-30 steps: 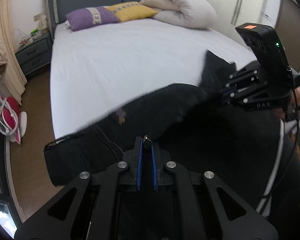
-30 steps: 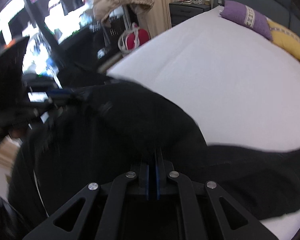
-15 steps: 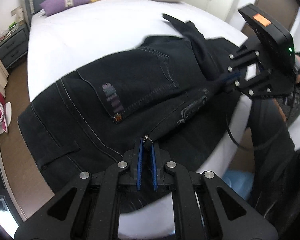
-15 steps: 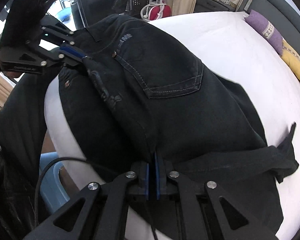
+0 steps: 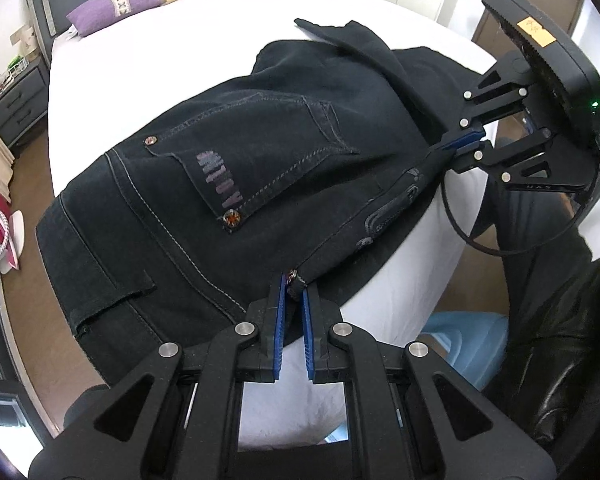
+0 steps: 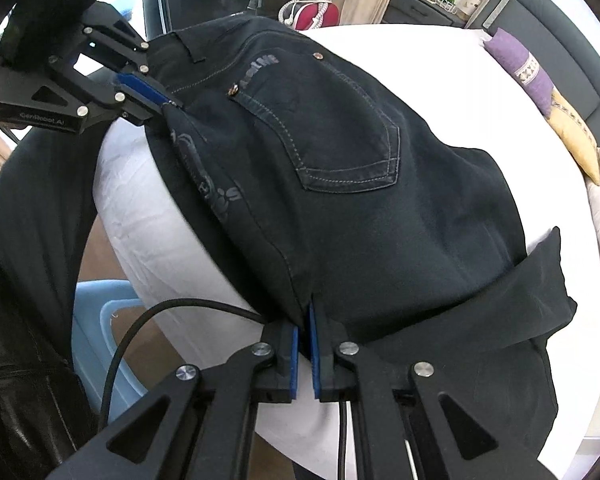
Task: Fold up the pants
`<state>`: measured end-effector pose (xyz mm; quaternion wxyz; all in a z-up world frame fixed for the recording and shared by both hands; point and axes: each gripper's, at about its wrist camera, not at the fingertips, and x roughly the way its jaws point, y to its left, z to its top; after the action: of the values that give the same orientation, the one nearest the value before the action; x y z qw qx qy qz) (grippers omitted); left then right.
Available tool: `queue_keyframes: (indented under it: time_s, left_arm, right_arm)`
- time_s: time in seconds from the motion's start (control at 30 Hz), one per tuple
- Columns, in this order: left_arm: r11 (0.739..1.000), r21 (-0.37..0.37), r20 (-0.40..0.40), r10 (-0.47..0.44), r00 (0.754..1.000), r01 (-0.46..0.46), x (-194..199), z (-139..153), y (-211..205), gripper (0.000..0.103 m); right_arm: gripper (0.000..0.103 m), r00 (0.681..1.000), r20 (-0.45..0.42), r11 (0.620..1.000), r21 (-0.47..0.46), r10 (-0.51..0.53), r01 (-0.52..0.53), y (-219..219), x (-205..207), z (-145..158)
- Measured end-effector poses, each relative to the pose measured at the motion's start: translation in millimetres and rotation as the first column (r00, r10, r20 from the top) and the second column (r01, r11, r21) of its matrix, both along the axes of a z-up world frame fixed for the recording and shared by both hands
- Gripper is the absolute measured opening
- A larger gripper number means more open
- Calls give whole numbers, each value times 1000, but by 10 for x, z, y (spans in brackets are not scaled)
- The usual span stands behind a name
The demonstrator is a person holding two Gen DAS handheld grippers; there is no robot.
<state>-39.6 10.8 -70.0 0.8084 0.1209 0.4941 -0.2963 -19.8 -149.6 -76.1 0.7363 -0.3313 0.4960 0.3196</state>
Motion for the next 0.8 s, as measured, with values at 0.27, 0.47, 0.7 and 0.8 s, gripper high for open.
queue_keyframes:
  time_s: [0.27,0.47,0.7,0.8]
  left_arm:
    - [999,-24,-3,42,999,-42,-11,8,74,15]
    - [999,-36,27,38,999,-37,-174,215,287,16]
    - [993,-88,75,89,993,-83,14,374,83,16]
    - [985,-140,45,106,993,-98,217,245,-171,16]
  right_arm:
    - [10,998,43,999,-17,-42,43,80,0,-219]
    - [10,995,69,997,-8,-74,74,82,4,-242]
    - [10,987,108,993,5,-116,116,105,-123,-272]
    - [11,981,120,989,32,-151,148,80,-162,-273]
